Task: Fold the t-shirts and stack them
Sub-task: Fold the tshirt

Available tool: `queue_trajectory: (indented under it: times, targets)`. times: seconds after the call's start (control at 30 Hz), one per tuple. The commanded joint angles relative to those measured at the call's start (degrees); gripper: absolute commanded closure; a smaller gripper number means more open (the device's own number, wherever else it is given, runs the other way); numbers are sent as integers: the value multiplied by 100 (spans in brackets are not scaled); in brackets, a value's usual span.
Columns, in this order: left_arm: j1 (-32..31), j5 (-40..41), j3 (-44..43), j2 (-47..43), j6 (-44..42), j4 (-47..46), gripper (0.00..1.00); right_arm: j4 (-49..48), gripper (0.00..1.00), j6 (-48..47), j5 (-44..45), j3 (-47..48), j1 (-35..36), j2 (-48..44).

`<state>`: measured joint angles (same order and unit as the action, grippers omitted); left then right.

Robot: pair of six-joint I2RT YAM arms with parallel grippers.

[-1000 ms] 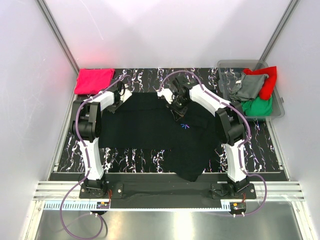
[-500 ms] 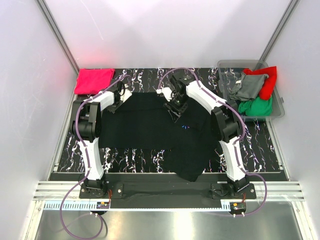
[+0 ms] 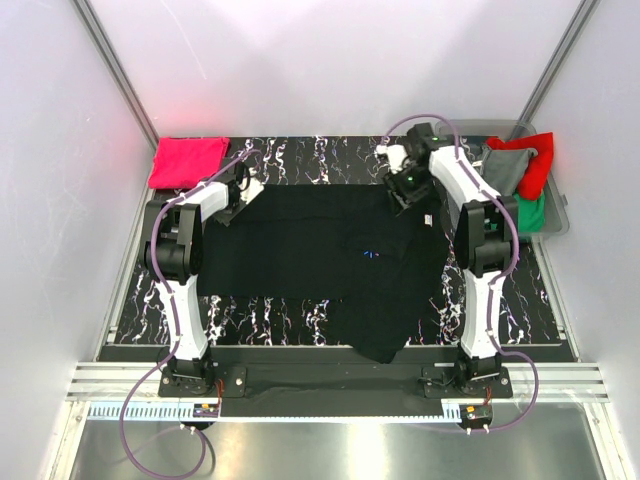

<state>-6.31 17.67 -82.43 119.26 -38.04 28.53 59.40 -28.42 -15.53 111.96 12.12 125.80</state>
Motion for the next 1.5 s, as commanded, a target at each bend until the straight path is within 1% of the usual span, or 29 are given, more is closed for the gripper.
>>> queue_trajectory:
  times: [0.0,0.17,0.37,0.47,0.6,0.7,0.8,1.03,1.2,1.27,1.3,1.37,1.4,1.43,1.47]
  targets:
    - [24,166,-317,18,-37,3,100,-323,48,-146,278,405,-16,286]
    - [103,263,-721,351,16,56,100,-367,48,-137,428,1169,-201,1067]
    - [112,456,-1503,1028,-72,389,100,-376,48,-119,840,1995,-341,1815]
    - [121,614,-2021,1458,-195,574,100,-376,48,-146,1034,2338,-438,2097]
    - [130,720,-2977,2039,-283,899,100,-359,48,-242,1219,2664,-657,2361]
    - [130,720,-3383,2303,-292,1014,100,-367,47,-295,1289,2971,-746,2554]
    - [51,659,-3551,2356,-265,1110,100,-367,47,-348,1359,3436,-825,2792]
    - [-55,703,-3490,2330,-213,1110,100,-472,45,-331,1316,4245,-825,3345]
    - [-90,755,-3411,2198,-19,1093,100,-570,44,-313,1412,4316,-808,3390]
    - [-116,755,-3359,2075,42,1093,100,-587,44,-251,1404,4404,-799,3215]
    - [-151,764,-3323,1875,60,1093,100,-587,44,-251,1377,4413,-799,3092]
    - [-187,729,-3218,1619,165,1084,100,-587,44,-313,1290,4352,-790,2645]
    - [-230,720,-3183,1348,200,1093,100,-587,44,-348,1167,4256,-799,2434]
    - [-248,694,-3148,1206,235,1093,100,-622,44,-426,1097,3924,-799,2197]
    - [-274,668,-3043,1057,262,1084,100,-657,44,-444,1026,3695,-799,1681]
